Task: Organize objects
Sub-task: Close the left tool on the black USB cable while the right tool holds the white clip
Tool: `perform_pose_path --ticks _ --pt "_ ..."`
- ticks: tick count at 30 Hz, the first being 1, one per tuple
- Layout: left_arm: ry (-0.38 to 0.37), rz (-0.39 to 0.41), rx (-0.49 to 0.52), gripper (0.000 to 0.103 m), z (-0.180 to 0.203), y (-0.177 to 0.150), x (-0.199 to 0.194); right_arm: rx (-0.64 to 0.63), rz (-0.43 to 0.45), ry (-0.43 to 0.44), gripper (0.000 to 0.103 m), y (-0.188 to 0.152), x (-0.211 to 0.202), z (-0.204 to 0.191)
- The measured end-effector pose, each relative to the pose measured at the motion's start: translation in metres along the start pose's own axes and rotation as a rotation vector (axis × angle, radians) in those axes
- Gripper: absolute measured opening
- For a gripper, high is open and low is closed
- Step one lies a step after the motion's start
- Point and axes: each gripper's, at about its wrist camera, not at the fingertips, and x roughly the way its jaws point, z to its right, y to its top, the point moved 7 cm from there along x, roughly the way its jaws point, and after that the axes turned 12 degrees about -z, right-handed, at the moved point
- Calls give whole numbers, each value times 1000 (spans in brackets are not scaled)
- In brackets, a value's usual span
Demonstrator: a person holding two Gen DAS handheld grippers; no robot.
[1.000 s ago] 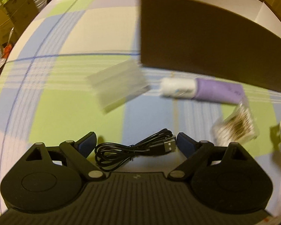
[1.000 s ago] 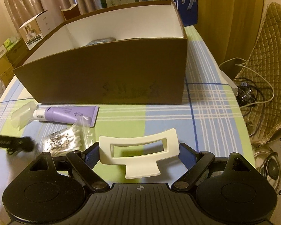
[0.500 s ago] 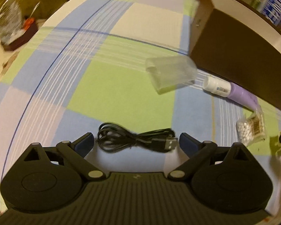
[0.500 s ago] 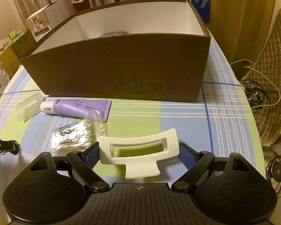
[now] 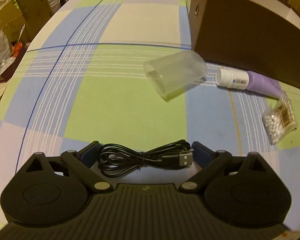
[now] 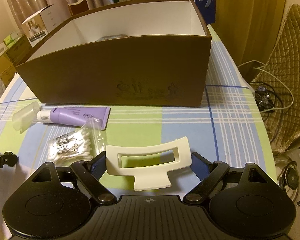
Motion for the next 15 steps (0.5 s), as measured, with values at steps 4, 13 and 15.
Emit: perform_pose_path --ticks 4,13,15 --pt "0 1 10 94 0 0 -1 -3 3 4 84 0 0 -1" --pt "0 13 31 94 3 -2 -14 -15 21 13 84 2 -8 -6" --pt "-6 23 34 93 4 -1 -20 -19 28 18 84 3 -10 -8"
